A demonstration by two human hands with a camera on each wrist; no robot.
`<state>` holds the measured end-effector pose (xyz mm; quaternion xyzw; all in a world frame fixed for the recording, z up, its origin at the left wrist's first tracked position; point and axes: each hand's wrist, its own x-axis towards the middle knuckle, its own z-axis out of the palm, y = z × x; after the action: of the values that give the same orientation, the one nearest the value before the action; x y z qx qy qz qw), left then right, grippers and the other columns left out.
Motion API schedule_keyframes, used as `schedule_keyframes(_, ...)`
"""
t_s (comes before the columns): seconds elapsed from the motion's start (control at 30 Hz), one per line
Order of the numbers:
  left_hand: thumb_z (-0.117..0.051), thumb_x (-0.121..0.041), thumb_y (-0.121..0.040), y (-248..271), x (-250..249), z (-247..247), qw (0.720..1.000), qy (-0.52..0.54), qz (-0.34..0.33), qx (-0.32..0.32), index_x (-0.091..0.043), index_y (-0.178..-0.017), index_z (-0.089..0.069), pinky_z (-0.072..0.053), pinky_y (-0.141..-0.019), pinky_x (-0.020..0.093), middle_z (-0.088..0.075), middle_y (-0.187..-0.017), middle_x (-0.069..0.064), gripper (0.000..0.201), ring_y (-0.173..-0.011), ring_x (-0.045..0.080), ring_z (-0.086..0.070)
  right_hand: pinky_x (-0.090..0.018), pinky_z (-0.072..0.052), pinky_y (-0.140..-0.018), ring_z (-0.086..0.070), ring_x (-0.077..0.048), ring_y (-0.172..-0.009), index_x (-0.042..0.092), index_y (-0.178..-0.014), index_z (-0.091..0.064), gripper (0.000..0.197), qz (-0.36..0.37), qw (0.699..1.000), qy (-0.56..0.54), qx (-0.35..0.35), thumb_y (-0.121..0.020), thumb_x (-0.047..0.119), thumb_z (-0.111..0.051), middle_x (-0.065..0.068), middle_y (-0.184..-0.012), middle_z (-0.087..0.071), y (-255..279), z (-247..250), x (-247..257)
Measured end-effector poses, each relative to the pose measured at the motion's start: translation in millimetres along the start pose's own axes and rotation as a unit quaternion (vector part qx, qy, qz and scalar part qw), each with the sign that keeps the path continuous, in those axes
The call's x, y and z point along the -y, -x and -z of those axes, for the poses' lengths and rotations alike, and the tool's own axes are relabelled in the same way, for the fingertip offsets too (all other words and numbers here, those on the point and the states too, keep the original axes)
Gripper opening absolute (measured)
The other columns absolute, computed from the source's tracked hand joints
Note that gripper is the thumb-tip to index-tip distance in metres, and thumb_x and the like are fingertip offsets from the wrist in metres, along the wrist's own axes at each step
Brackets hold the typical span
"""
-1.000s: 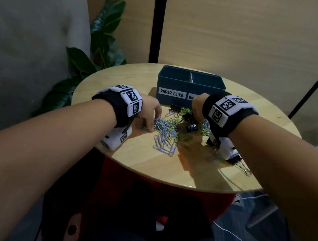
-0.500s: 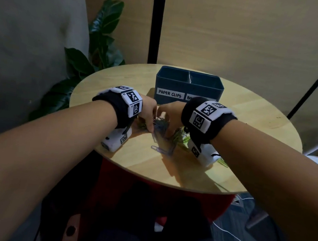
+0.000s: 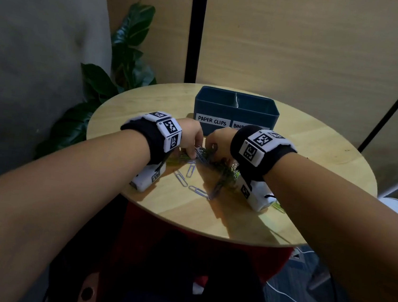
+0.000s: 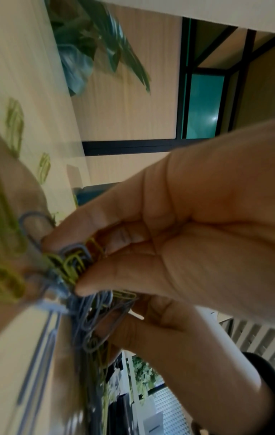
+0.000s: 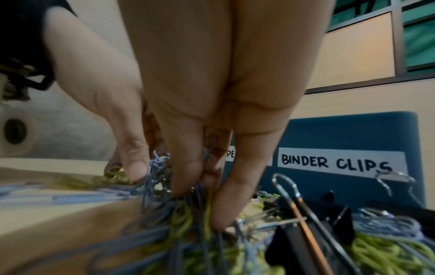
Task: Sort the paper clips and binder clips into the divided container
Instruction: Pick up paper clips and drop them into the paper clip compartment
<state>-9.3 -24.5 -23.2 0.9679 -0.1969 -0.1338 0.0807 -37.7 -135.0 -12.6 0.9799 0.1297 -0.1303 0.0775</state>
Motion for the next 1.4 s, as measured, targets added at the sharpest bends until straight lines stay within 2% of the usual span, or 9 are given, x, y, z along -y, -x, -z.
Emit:
schedule_keyframes(0.2,-0.071,-0.004,-0.081,-3.9,6.0,19.0,0.993,0.115,-0.008,-0.005,-0.003,-0.104,-0.067,-0.058,-0.067,0.032,-0.061,-0.084,0.006,0.023,-0.081,0.026,-0.062,-0.016,-0.048,-0.05,-0.061,-0.012,-0.058,0.012,-0.121,-0.062,0.034,-0.001,0.994,-0.106,-0.032,-0.087,0.013,-0.062,-0.006,-0.097,-0.066,-3.4,16.3,-21.9)
schedule_keyframes(0.4,-0.07,-0.005,-0.083,-12.8,2.8,63.3,0.982,0.169,-0.049,-0.072,-0.001,-0.101,-0.069,-0.061,-0.073,0.039,-0.064,-0.078,0.003,0.019,-0.082,0.027,-0.065,-0.028,-0.059,-0.068,-0.063,-0.015,-0.065,0.01,-0.118,-0.064,0.033,-0.016,0.972,-0.198,-0.128,-0.086,0.011,-0.064,-0.012,-0.107,-0.07,-9.1,46.4,-51.3)
schedule_keyframes(0.5,-0.07,-0.005,-0.083,-26.2,-0.5,86.6,0.972,0.192,-0.056,-0.12,-0.003,-0.098,-0.068,-0.06,-0.059,0.028,-0.065,-0.088,0.011,0.015,-0.082,0.026,-0.065,-0.011,-0.052,-0.043,-0.058,-0.003,-0.04,0.006,-0.112,-0.065,0.027,-0.04,0.949,-0.254,-0.181,-0.085,0.006,-0.063,-0.009,-0.087,-0.066,-18.7,67.9,-64.2)
schedule_keyframes(0.67,-0.071,-0.006,-0.082,-63.8,-3.1,104.7,0.956,0.222,-0.049,-0.185,0.001,-0.1,-0.07,-0.062,-0.071,0.04,-0.068,-0.096,0.016,0.019,-0.087,0.03,-0.069,-0.032,-0.058,-0.08,-0.068,-0.021,-0.079,0.008,-0.109,-0.069,0.026,-0.087,0.94,-0.236,-0.232,-0.084,0.009,-0.062,-0.007,-0.089,-0.07,-50.9,89.6,-82.0)
schedule_keyframes(0.8,-0.073,-0.009,-0.08,-95.9,-1.5,97.0,0.956,0.207,-0.018,-0.206,-0.004,-0.089,-0.071,-0.057,-0.062,0.032,-0.066,-0.083,0.014,0.01,-0.066,0.023,-0.063,-0.03,-0.056,-0.085,-0.069,-0.022,-0.097,0.007,-0.108,-0.071,0.027,-0.128,0.961,-0.175,-0.173,-0.081,0.011,-0.068,-0.009,-0.103,-0.074,-79.1,89.7,-85.7)
schedule_keyframes(0.97,-0.079,-0.025,-0.074,-113.0,4.9,88.2,0.965,0.172,0.017,-0.198,-0.006,-0.092,-0.077,-0.048,-0.069,0.027,-0.074,-0.093,0.01,0.026,-0.08,0.018,-0.063,-0.025,-0.054,-0.068,-0.061,-0.014,-0.067,0.008,-0.112,-0.07,0.033,-0.113,0.967,-0.194,-0.117,-0.08,0.015,-0.07,-0.007,-0.101,-0.073,-91.8,82.1,-83.2)
schedule_keyframes(1.1,-0.077,-0.03,-0.076,-108.3,9.8,85.6,0.97,0.154,0.023,-0.187,-0.006,-0.091,-0.078,-0.042,-0.069,0.027,-0.074,-0.099,0.01,0.028,-0.093,0.023,-0.065,-0.04,-0.055,-0.09,-0.069,-0.023,-0.09,0.006,-0.118,-0.066,0.038,-0.085,0.963,-0.232,-0.108,-0.081,0.012,-0.07,-0.014,-0.109,-0.072,-85.5,77.9,-84.3)
schedule_keyframes(1.2,-0.07,-0.025,-0.084,-96.8,8.3,82.8,0.968,0.158,0.021,-0.196,-0.006,-0.105,-0.075,-0.041,-0.074,0.025,-0.072,-0.111,0.01,0.028,-0.105,0.024,-0.063,-0.044,-0.056,-0.088,-0.071,-0.031,-0.094,0.005,-0.112,-0.069,0.03,-0.095,0.948,-0.269,-0.14,-0.083,0.014,-0.067,-0.017,-0.103,-0.073,-79.3,74.1,-84.2)
schedule_keyframes(1.4,-0.072,-0.022,-0.082,-64.1,-3.2,72.7,0.96,0.142,-0.006,-0.24,-0.008,-0.106,-0.072,-0.044,-0.082,0.026,-0.07,-0.114,0.009,0.028,-0.106,0.022,-0.062,-0.034,-0.052,-0.094,-0.064,-0.021,-0.098,0.013,-0.116,-0.068,0.03,-0.082,0.952,-0.228,-0.185,-0.088,0.012,-0.06,-0.008,-0.113,-0.069,-58.8,70.0,-71.7)
